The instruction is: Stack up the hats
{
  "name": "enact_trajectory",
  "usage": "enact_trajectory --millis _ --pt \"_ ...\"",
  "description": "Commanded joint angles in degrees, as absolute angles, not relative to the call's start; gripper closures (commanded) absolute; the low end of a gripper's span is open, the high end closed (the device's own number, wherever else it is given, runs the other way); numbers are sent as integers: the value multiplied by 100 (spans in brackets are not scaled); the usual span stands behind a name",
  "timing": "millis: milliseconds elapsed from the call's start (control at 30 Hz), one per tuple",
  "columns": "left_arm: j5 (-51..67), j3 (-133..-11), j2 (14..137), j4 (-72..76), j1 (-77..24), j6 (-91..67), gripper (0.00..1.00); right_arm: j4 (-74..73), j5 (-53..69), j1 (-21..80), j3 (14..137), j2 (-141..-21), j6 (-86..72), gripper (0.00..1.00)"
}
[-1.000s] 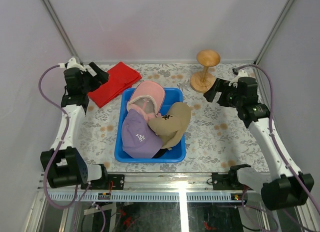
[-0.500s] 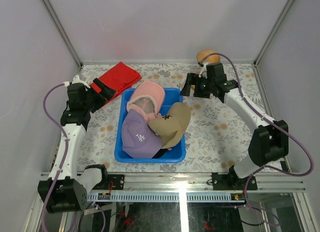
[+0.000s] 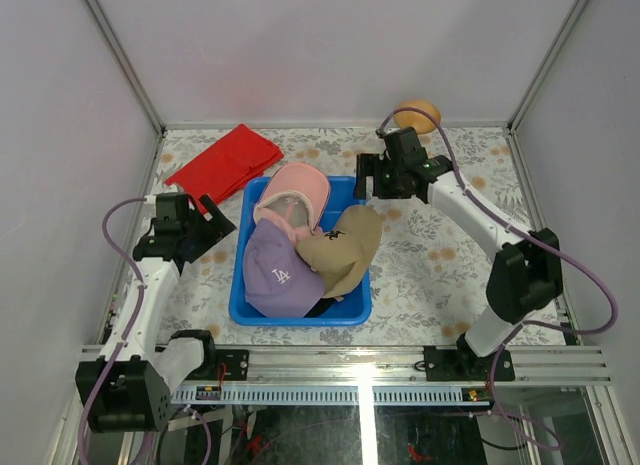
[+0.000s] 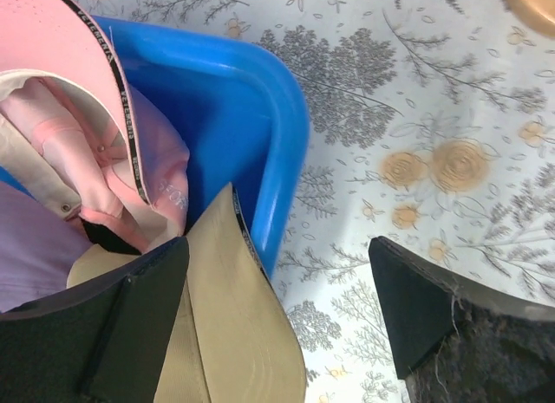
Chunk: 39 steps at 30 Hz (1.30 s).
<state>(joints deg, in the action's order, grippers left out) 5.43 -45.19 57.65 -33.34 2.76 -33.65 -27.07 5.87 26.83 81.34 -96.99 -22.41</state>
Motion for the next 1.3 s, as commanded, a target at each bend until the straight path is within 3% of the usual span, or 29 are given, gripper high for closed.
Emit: enact_trajectory --millis 0,333,367,500,667,800,900,1133,1267 --pt "273 -4320 5495 -3528 -37 -3353 16 -3087 103 2677 8101 -8725 -2241 8" --pt "-70 -4506 6331 -3422 -918 -3731 20 -4165 906 2714 7460 -7756 -2655 8" --pt "-156 -4513 6461 -3379 -960 -3744 26 -4245 936 2730 7406 -7680 -2654 8" --pt "-288 -4626 7092 -3132 -973 -3777 73 -4350 1021 2751 7128 -7358 -2648 8" --pt "-237 -5203 7944 -2790 -975 -3788 91 -4528 1253 2762 7017 -7161 -2636 8" --pt "-207 -6104 8840 -2606 -976 -3656 89 -4592 1213 2762 6925 -7026 -2623 8" --pt "-180 -7005 9670 -2706 -979 -3337 80 -4619 966 2762 6896 -6926 -2619 7" --pt "-137 -9015 11332 -3108 -967 -3212 78 -4598 790 2766 6801 -6796 -2709 7" --pt "2 -10104 12076 -3295 -966 -2989 62 -4554 612 2760 6880 -6753 -2751 6"
